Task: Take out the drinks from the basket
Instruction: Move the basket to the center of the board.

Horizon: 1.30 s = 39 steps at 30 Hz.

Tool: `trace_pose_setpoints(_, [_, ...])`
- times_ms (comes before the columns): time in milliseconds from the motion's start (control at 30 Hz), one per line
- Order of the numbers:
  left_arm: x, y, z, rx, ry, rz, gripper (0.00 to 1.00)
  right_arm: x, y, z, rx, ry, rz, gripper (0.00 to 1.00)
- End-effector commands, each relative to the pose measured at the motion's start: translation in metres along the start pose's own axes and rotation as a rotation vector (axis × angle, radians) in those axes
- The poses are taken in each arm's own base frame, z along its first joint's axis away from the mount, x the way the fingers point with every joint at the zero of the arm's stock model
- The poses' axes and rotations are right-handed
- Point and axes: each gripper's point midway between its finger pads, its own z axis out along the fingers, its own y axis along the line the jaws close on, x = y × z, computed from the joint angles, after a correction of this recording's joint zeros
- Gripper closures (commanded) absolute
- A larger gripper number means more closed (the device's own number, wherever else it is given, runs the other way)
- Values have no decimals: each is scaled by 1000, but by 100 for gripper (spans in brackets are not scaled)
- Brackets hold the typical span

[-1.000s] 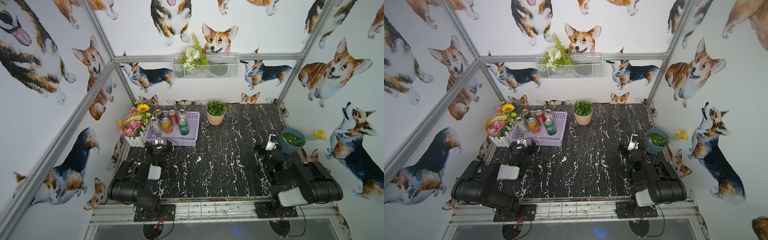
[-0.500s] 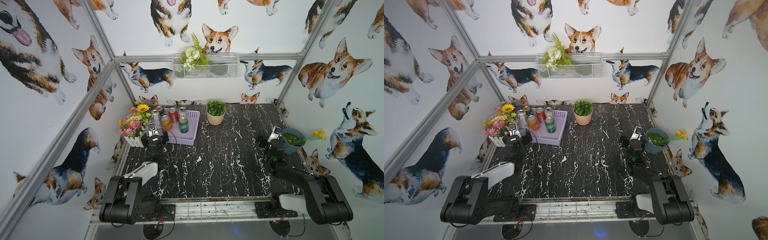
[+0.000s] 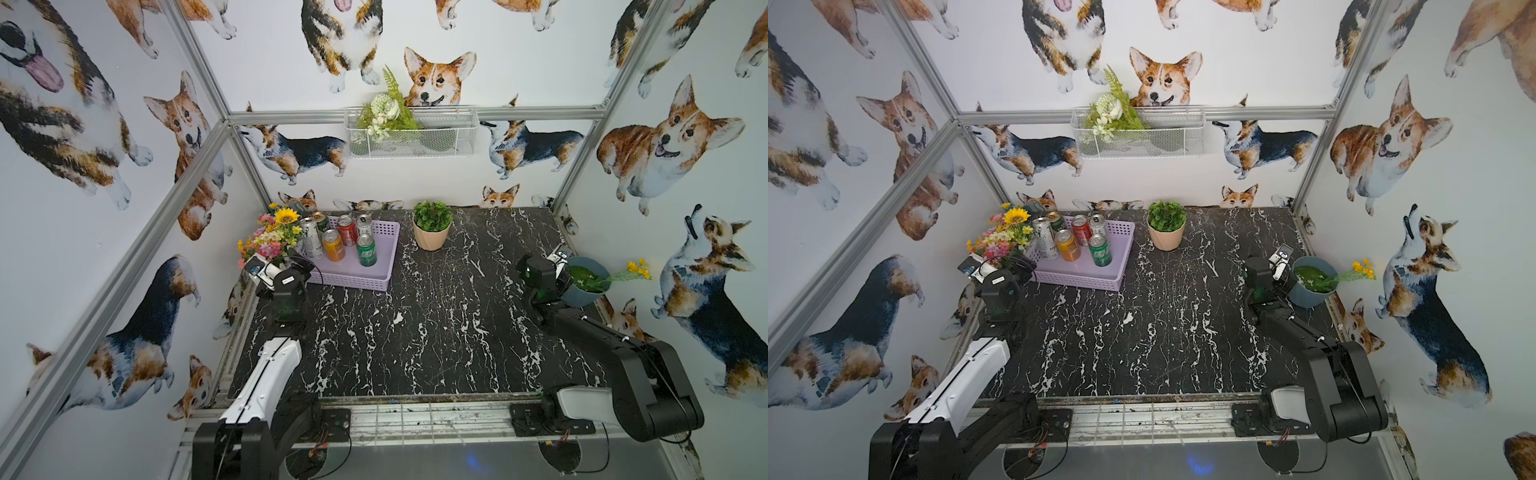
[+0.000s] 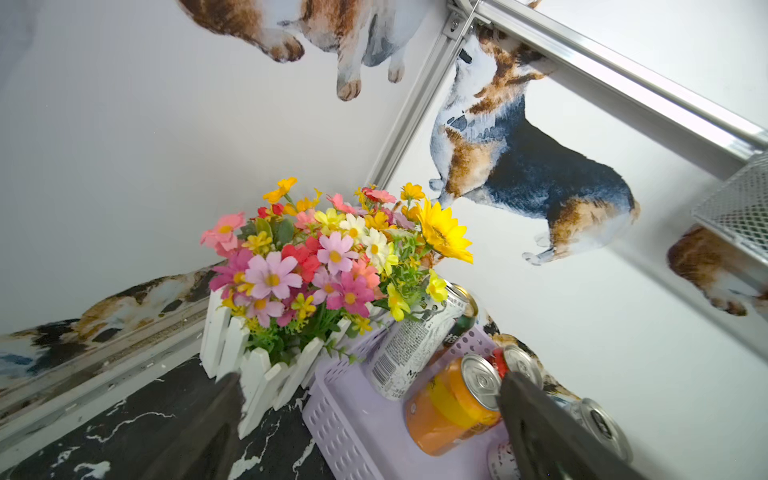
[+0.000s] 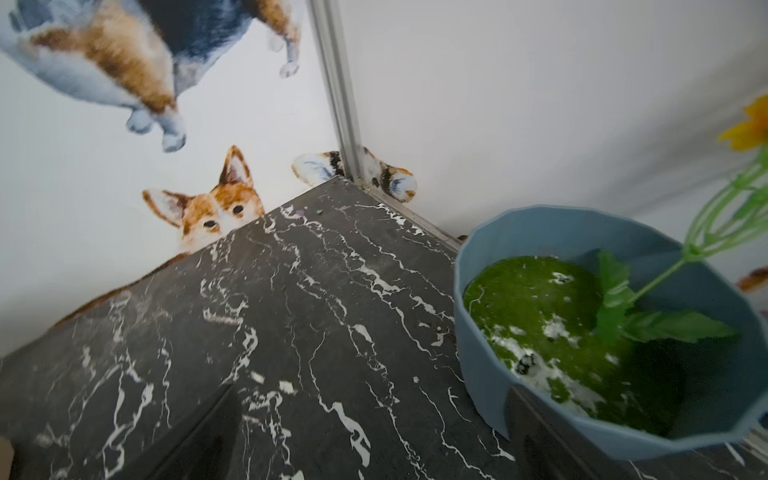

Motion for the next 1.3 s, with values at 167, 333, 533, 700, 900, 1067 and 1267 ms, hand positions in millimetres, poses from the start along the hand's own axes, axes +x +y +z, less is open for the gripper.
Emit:
trace_pose_setpoints(167, [10, -49, -3, 209, 173, -113, 0, 52, 88, -15, -385, 329, -2, 0])
trace_pose_setpoints(333, [11, -94, 0, 330, 332, -49, 0, 92, 170, -54, -591, 554, -81, 0])
trace_pose_setpoints(533, [6, -108, 1, 350, 375, 15, 0, 138, 253, -111, -747, 726, -85, 10])
trace_pose_setpoints(700, [4, -131, 22, 375, 417, -3, 0, 144, 301, -150, -867, 705, -116, 9])
trace_pose_setpoints(900, [42, -127, 27, 368, 545, -7, 0, 153, 330, -161, -866, 726, -261, 6])
trace_pose_setpoints(1067, [32, -119, 18, 346, 515, 46, 0, 165, 341, -166, -778, 717, -267, 8])
trace_pose_setpoints(1267, [6, -120, 0, 359, 453, 75, 0, 183, 359, -161, -667, 700, -281, 16])
